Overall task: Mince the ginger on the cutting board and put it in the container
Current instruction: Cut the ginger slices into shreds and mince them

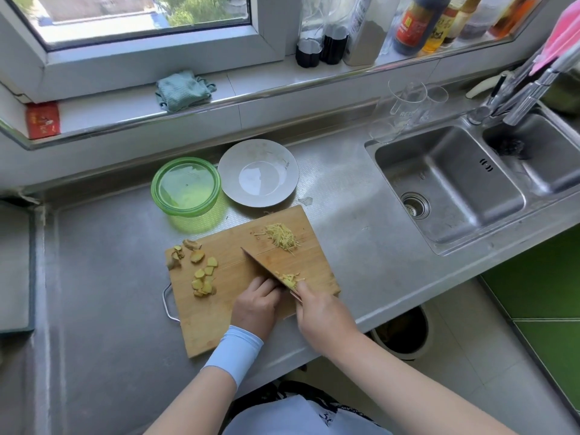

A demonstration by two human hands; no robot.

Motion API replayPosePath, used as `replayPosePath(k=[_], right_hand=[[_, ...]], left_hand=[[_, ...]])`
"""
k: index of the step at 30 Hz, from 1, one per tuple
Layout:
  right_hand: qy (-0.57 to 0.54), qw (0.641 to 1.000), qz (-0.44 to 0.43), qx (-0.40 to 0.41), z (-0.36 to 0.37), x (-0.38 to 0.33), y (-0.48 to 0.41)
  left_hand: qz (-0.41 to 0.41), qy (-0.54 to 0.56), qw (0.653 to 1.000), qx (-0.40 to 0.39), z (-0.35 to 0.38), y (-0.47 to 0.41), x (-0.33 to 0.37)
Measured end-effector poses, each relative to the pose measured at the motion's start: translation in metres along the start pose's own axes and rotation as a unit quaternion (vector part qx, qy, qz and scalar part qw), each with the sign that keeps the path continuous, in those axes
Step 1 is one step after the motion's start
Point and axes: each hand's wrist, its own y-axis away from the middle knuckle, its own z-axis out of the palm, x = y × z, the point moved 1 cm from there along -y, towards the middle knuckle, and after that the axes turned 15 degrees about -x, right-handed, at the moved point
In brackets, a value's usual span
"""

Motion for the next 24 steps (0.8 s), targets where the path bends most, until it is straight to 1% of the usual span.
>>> replayPosePath(k=[8, 15, 19, 24], right_hand=[[-0.034, 0.999, 0.003, -0.016, 0.008, 0.021, 0.032], [-0.010, 1.000, -0.004, 0.012, 0.003, 0.002, 0.001], [-0.024, 1.000, -0.011, 0.005, 0.001, 0.009, 0.014], [-0.032, 0.999, 0.011, -0.016, 0.009, 0.022, 0.033]], left_hand=[[0.004, 0.002, 1.000, 0.003, -0.001, 0.000, 0.000], [-0.004, 0.004, 1.000, 0.012, 0.001, 0.001, 0.002], [-0.010, 0.007, 1.000, 0.007, 0.001, 0.002, 0.003], [-0.008, 0.017, 1.000, -0.006, 0.004, 0.003, -0.001]])
